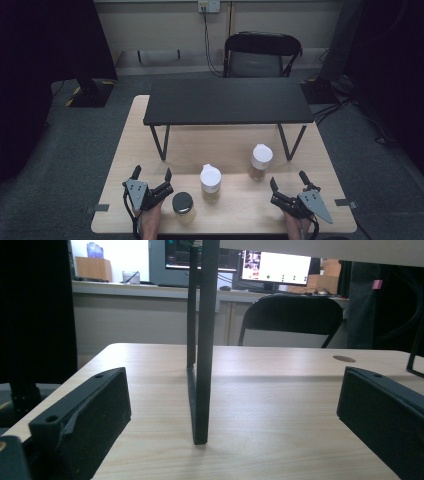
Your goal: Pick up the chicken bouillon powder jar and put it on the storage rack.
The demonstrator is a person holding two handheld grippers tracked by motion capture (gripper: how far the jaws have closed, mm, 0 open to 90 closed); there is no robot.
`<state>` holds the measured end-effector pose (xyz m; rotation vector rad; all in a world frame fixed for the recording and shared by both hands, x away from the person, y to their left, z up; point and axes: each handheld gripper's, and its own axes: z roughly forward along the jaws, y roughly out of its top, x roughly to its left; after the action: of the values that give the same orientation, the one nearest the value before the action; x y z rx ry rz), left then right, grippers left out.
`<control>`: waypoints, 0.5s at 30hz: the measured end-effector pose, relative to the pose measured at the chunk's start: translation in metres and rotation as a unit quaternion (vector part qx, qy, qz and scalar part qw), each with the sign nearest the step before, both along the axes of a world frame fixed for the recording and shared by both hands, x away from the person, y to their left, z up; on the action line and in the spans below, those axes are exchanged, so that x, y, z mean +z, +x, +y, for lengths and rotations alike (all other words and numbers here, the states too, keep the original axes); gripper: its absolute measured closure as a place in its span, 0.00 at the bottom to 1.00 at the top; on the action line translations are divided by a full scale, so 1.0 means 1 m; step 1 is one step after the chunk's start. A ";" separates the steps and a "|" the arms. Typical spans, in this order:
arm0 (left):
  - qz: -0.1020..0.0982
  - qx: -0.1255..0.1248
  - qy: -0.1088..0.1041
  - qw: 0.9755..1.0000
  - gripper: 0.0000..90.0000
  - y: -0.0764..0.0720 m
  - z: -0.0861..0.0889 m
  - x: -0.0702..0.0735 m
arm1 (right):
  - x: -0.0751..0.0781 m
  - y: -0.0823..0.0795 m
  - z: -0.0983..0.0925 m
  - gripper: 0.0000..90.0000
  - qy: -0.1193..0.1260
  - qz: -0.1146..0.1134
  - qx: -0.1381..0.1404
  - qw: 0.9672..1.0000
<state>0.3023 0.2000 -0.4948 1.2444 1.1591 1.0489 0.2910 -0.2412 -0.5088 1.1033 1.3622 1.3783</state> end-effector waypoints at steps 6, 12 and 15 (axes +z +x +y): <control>-0.003 -0.004 -0.008 1.000 0.00 -0.007 0.000 0.009 | 0.000 0.000 0.000 0.00 0.001 0.001 0.000 1.000; -0.004 -0.011 -0.005 1.000 0.00 -0.013 -0.002 0.016 | 0.000 0.000 0.000 0.00 0.000 0.000 0.000 1.000; -0.005 -0.015 -0.012 1.000 0.00 -0.014 -0.002 0.019 | 0.000 0.000 0.000 0.00 -0.001 -0.001 0.001 1.000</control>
<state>0.2881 0.1983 -0.4761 1.2324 1.1387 1.0160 0.2906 -0.2410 -0.5089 1.0994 1.3644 1.3784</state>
